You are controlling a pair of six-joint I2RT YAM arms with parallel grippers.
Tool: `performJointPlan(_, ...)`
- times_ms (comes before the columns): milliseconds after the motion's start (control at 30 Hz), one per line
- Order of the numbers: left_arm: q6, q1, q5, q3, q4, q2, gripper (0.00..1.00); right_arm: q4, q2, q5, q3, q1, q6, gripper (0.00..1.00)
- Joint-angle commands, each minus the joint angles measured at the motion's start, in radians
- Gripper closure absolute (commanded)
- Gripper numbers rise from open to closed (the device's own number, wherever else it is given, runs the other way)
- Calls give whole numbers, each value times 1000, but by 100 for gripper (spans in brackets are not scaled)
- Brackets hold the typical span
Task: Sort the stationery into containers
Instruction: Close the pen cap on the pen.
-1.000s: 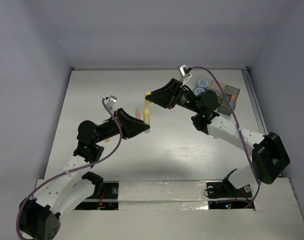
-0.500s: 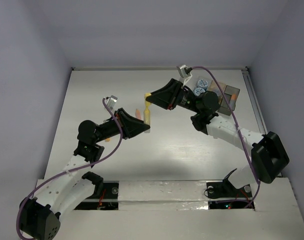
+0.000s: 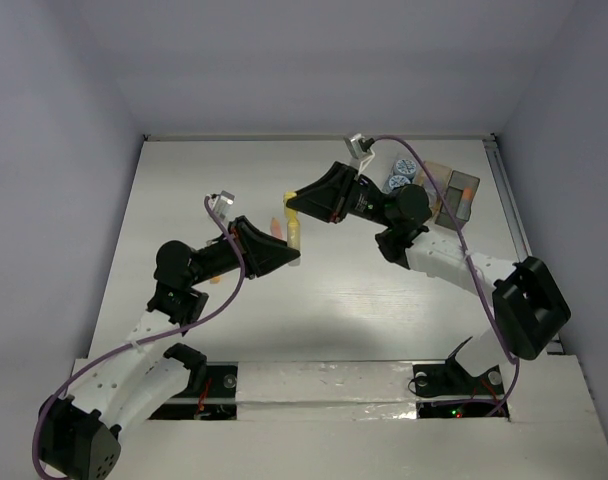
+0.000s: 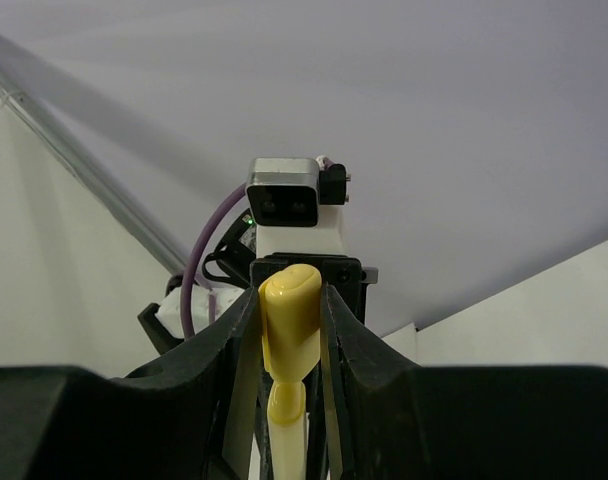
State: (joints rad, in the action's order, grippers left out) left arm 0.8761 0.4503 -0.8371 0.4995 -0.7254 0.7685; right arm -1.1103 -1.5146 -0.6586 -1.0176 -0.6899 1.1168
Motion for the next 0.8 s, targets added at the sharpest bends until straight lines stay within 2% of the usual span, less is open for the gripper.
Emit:
performJointPlan(0,-23,2,3,54,-52,-28,100,-100,-5,-35,-4,-13,20,99)
performJointPlan(100,-22,2,21,54,-63,-34,100,-141,-13,-52,1,-22,34,99)
performJointPlan(300,38,2,44,48,-176,-41,100,-314,-35,-96,25,-22,142,99)
performJointPlan(500,119,11,52,54,-318,-35,100,-413,-65,-122,-5,-52,193,98)
performJointPlan(600,142,11,43,79,-362,-26,100,-422,-93,-142,-30,-63,213,99)
performJointPlan(767,135,11,36,129,-330,-37,100,-373,-85,-151,-15,-103,166,99)
